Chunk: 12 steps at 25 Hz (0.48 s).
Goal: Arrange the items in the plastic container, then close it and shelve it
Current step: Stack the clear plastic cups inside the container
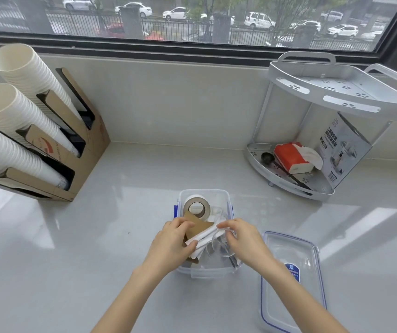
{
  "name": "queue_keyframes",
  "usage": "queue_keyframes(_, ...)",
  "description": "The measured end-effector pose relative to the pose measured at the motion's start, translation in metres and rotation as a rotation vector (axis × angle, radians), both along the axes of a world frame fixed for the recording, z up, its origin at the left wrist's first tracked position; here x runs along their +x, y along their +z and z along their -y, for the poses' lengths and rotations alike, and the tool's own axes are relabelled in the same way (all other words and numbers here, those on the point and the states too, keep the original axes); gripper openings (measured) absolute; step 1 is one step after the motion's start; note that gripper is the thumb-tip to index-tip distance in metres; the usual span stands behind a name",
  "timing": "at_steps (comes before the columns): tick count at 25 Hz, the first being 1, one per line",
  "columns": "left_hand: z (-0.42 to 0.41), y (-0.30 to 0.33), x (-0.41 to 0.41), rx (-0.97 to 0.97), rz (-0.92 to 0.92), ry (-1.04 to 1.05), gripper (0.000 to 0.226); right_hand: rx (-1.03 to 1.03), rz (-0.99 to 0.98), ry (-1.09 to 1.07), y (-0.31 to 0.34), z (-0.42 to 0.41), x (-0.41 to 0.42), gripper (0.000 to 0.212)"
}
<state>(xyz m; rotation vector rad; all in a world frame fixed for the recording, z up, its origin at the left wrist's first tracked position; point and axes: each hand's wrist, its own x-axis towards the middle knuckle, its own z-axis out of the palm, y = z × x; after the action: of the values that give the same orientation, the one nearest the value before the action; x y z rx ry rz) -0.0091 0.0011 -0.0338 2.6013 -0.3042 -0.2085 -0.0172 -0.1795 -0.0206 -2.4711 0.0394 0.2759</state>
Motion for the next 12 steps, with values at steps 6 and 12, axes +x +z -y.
queue_keyframes(6,0.015,-0.001,-0.002,0.172,0.159,-0.096,0.034,0.107,0.063,-0.119,0.007,0.007,0.003,0.034)
queue_keyframes(12,0.023,-0.013,-0.009,0.268,0.093,-0.262,0.032,0.194,0.061,-0.176,0.005,0.015,0.002,0.029)
